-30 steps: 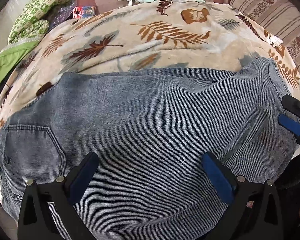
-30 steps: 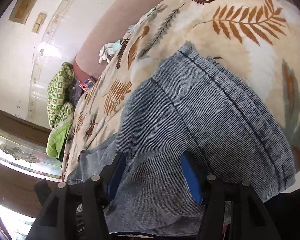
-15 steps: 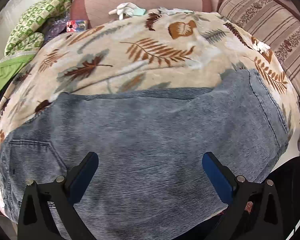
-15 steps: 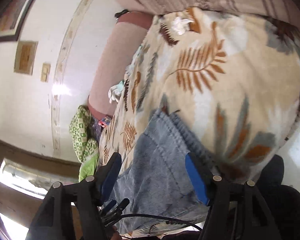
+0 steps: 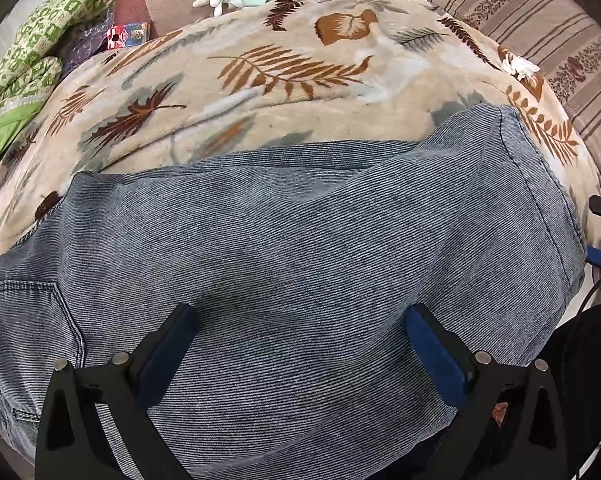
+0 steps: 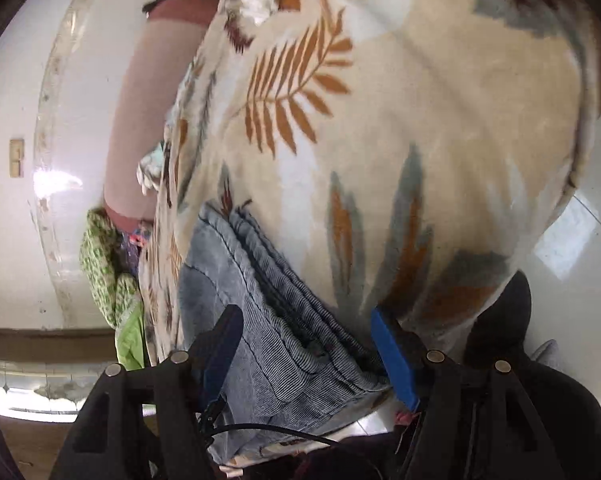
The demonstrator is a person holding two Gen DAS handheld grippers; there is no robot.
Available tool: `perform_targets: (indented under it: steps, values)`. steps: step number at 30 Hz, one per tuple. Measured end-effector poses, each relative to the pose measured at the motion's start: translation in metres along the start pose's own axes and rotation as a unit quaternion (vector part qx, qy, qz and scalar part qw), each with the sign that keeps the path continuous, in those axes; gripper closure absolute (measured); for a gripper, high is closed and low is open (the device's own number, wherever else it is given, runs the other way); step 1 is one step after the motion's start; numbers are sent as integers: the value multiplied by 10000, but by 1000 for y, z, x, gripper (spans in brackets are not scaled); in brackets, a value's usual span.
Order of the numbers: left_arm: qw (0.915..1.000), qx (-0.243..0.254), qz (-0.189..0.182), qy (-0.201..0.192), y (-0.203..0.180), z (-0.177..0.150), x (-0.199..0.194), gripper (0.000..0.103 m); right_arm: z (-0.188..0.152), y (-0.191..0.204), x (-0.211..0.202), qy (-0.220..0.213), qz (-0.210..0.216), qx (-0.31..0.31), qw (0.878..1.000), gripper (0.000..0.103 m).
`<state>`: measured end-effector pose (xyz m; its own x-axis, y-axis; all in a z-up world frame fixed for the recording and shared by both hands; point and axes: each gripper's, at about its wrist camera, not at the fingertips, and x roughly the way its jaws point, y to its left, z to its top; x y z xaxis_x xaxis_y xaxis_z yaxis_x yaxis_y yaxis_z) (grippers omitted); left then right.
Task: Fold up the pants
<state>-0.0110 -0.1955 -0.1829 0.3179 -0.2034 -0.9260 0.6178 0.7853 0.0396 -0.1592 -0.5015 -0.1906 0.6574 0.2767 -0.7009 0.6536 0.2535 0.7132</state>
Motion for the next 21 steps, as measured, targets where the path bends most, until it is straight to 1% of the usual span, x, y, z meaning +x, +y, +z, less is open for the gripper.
perform_targets:
  steps: [1,3,7,10,12,13,15,16,17,19,21]
  values:
    - [10000,8,-4,-7,0,-1,0,0,3,4,7,187,-62,-139,9997,30]
    - [10000,-2,-3,-16,0,-1,0,0,5,11,14,322,-91,-314,9989,22]
    - [10000,-8,21,-40,-1,-1,1,0,5,23,26,614,108,-638,9960,22]
    - [10000,-20,2,-31,-1,-2,0,0,-3,40,32,871,235,-1185,9888,22]
    - [10000,-23,-11,-19,0,-2,0,0,-11,51,33,932,311,-1525,9834,30]
    - [10000,-26,-24,-12,1,-2,-1,0,-14,56,34,926,288,-1698,9807,38]
    - [10000,-56,-54,18,4,-4,-2,0,-18,59,36,854,183,-1814,9795,54]
    - [9999,-92,-65,29,7,-5,-4,0,-19,61,35,794,178,-1847,9794,60]
    - [9998,-166,-82,39,11,-7,-5,0,-19,64,34,741,206,-1914,9785,72]
    - [9994,-324,-151,40,21,-9,-10,0,-25,72,30,602,257,-2096,9756,76]
    - [9985,-508,-192,-4,34,-11,-17,0,-31,85,31,553,246,-2232,9729,80]
